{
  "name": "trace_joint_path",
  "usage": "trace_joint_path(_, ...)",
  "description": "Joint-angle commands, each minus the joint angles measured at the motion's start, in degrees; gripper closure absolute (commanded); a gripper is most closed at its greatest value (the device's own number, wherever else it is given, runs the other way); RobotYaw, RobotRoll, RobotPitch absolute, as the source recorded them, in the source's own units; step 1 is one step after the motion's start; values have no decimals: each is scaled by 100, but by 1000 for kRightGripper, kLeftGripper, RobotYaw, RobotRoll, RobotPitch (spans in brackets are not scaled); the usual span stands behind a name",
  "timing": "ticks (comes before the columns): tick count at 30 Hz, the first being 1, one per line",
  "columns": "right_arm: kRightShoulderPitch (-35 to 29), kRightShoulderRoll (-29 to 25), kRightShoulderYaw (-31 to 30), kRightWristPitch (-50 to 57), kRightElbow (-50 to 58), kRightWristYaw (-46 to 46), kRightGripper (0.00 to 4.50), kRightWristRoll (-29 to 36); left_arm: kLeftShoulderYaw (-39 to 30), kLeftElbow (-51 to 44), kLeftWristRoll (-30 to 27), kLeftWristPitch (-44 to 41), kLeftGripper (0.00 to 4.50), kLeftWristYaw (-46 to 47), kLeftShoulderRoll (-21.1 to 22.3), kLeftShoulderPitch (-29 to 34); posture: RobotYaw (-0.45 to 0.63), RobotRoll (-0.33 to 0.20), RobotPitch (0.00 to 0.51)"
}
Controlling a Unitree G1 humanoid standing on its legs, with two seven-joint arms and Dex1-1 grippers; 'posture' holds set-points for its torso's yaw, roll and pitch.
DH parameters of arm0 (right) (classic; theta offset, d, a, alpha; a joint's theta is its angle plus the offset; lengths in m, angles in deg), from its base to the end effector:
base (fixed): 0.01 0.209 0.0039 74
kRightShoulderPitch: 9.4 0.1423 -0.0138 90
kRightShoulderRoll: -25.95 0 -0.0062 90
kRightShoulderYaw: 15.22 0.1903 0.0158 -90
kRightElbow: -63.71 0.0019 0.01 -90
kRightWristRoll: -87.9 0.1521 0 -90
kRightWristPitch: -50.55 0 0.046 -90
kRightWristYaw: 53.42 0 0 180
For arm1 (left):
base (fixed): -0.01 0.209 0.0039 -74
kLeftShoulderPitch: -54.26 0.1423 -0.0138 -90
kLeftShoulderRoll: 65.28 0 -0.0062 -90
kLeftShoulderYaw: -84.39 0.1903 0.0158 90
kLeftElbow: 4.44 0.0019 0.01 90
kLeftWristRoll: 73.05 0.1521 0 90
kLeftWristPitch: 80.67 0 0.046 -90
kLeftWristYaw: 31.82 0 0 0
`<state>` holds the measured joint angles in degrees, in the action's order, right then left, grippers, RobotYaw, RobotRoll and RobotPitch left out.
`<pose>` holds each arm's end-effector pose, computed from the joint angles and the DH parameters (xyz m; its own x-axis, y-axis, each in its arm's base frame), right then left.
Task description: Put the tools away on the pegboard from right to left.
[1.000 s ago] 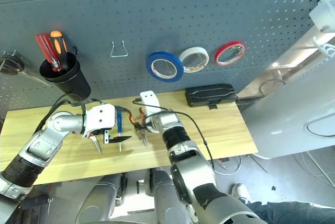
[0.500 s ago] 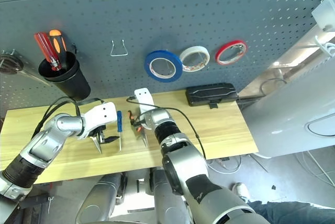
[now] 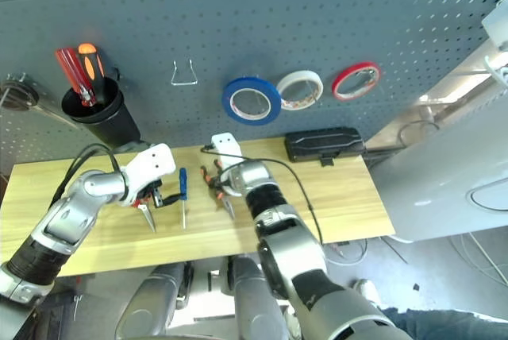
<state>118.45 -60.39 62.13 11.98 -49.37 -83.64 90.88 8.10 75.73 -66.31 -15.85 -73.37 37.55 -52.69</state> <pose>0.3235 -0.1310 0.0903 0.5649 0.4562 -0.6875 -0.5892 0.8064 0.0509 0.2612 0.1763 0.1190 0.6695 -0.6007 -0.4368 0.7418 0.5101 0.4355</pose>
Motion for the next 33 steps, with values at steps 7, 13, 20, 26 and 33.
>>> trace_joint_path(7, -938, -735, 56, 354, 2757, -960, 2248, 801, -869, -854, -480, 646, 0, 669, -139, 1049, -1, 0, 263)
trace_joint_path(13, -901, -877, 418, 59, 3648, -1222, 2249, 1363, -1238, -909, -727, 1218, 0, 990, -283, 1228, -6, 0, 255)
trace_joint_path(20, -191, -799, 826, -420, 4062, -1175, 2544, 1777, -1406, -605, -904, 2096, 0, 1139, -424, 1111, -17, 0, 249)
trace_joint_path(26, 529, -535, 1126, -904, 4252, -728, 4487, 1867, -1447, -511, -1154, 2759, 0, 1048, -476, 1015, -27, 0, 250)
trace_joint_path(33, 1198, -215, 1332, -940, 4030, -252, 4487, 2038, -1298, -572, -1233, 3030, 0, 1019, -506, 932, -22, 0, 254)
